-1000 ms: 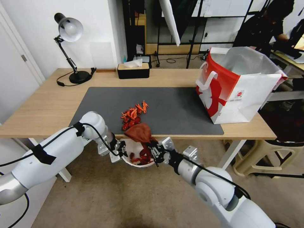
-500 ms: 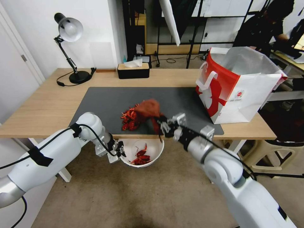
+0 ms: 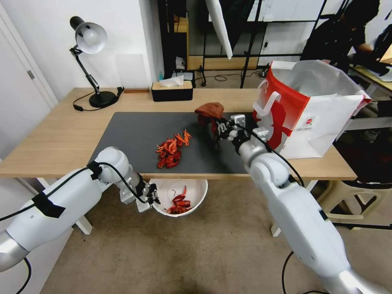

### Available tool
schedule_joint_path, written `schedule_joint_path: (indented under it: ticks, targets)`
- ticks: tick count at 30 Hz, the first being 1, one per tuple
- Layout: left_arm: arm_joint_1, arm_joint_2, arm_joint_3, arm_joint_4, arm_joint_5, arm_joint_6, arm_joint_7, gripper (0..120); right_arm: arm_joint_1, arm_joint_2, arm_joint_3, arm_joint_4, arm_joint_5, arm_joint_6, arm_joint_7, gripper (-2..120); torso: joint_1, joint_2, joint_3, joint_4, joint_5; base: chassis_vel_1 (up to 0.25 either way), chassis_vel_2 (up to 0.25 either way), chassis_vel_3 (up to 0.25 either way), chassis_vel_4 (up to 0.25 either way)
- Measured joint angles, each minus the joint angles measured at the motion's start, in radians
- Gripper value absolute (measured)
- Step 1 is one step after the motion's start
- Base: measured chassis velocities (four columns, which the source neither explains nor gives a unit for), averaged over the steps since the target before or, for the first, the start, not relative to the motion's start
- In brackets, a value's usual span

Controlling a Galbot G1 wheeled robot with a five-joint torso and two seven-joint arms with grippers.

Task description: Sweep shrimp from table into container with towel, then put container into takeout bag.

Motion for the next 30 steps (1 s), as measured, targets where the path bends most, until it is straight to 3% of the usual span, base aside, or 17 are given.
schedule_joint_path:
  ticks: [6,14,30]
  targets:
    - [-0.005,0.001,0.000,0.007,-0.001,-0.002,0.002,0,0.046,0.031,-0.023,-0.096,-0.002,-0.036,0.005,4,0.000,0.000,0.000,0.0000,-0.0001,0.000,0.000,0.000,0.000]
    - [-0.003,0.021,-0.014,0.015,-0.009,-0.013,0.001,0,0.075,0.051,-0.089,-0.171,0.009,-0.065,-0.072,4,0.000,0.000,0.000,0.0000,-0.0001,0.000,0.000,0.000,0.000]
    - [0.018,0.034,-0.055,0.019,-0.010,-0.023,-0.002,0,0.120,0.023,-0.201,-0.224,0.030,-0.026,-0.259,4,0.000,0.000,0.000,0.0000,-0.0001,0.000,0.000,0.000,0.000]
